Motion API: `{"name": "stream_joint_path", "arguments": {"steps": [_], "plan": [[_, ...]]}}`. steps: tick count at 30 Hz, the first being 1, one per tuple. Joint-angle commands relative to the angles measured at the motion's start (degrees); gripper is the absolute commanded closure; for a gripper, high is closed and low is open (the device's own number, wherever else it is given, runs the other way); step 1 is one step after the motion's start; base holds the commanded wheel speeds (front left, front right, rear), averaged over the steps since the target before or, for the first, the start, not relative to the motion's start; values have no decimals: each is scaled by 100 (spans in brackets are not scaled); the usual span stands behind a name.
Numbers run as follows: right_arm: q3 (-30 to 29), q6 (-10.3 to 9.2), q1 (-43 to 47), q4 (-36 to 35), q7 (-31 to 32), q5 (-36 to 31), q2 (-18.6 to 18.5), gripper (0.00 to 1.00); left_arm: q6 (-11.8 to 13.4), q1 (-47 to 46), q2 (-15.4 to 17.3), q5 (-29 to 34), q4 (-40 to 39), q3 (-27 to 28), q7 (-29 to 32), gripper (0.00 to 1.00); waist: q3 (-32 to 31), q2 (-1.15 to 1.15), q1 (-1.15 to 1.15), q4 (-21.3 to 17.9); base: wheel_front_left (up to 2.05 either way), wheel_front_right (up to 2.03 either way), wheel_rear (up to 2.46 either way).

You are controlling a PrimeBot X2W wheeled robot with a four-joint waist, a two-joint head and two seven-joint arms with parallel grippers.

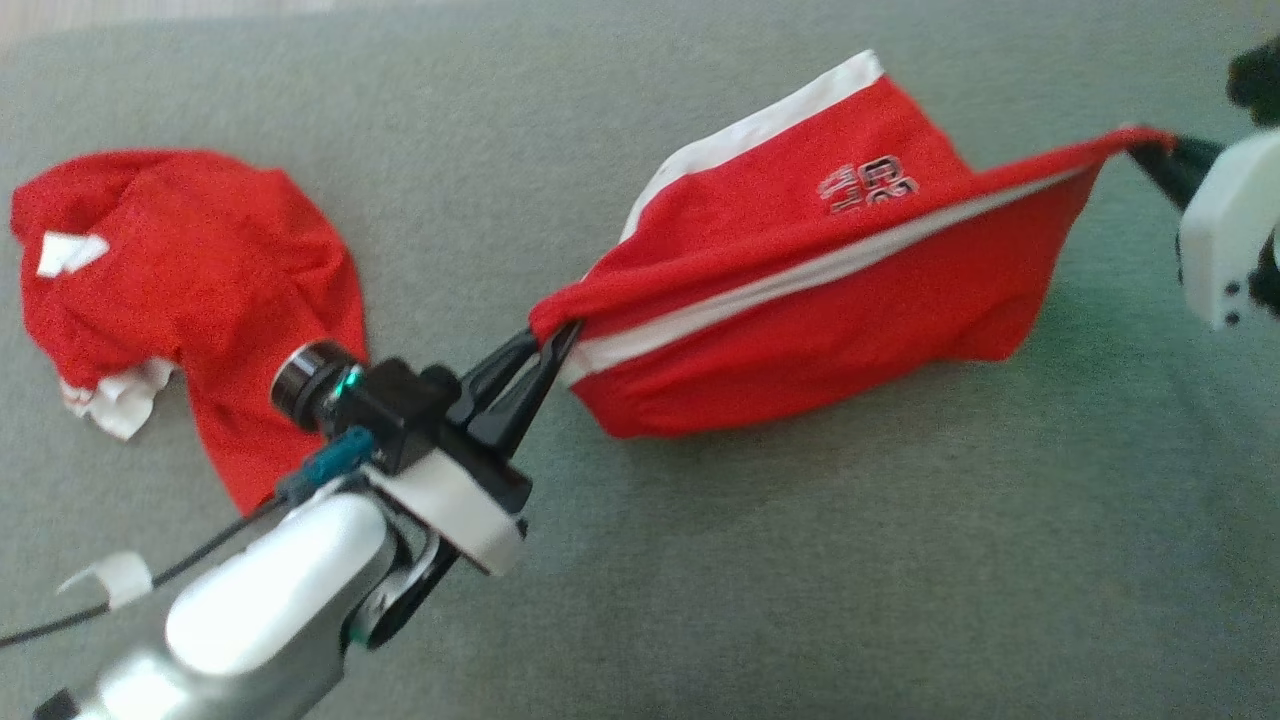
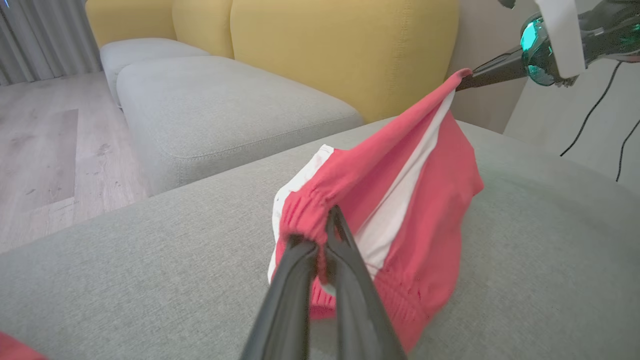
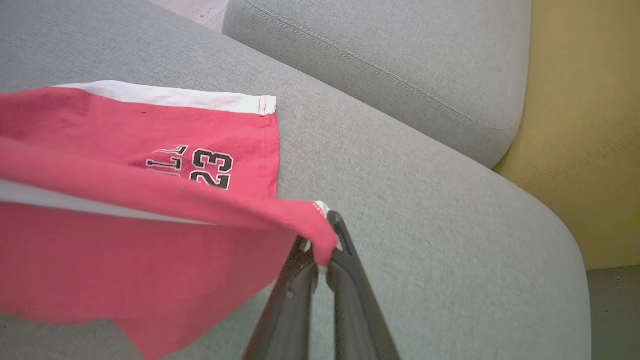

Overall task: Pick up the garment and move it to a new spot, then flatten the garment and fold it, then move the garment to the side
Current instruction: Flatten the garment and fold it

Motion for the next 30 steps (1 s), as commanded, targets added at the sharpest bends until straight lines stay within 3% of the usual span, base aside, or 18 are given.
{"name": "stream_joint_path", "arguments": {"steps": [1,12,24,25,26,27,30], "plan": [[-15,-5,-242,-13,2,-100,-96,100,-27,-367,66,25,-21,347,-19,100,300,0,-1,280,0,0,0],[483,-5,-1315,896,-357,-435,130,100,-364,-1113,-516,109,853,327,-176,100,1001,0,-1,782,0,0,0],[1032,-5,-1883,1686,-817,-433,328,100,-641,-1491,-900,199,1526,184,-330,100,1256,0,-1,963,0,0,0],[1057,-5,-1937,1751,-881,-457,334,100,-650,-1501,-923,204,1567,177,-349,84,1268,0,-1,960,0,0,0],[1076,-5,-1987,1802,-994,-486,346,33,-655,-1510,-943,208,1605,172,-368,51,1277,0,-1,955,0,0,0],[1056,-5,-2017,1894,-1080,-466,377,0,-657,-1515,-960,210,1646,170,-387,3,1279,0,-1,946,0,0,0],[1074,-5,-2095,2120,-1356,-508,481,0,-636,-1507,-978,208,1770,182,-440,0,1239,0,-1,877,0,0,0]]}}
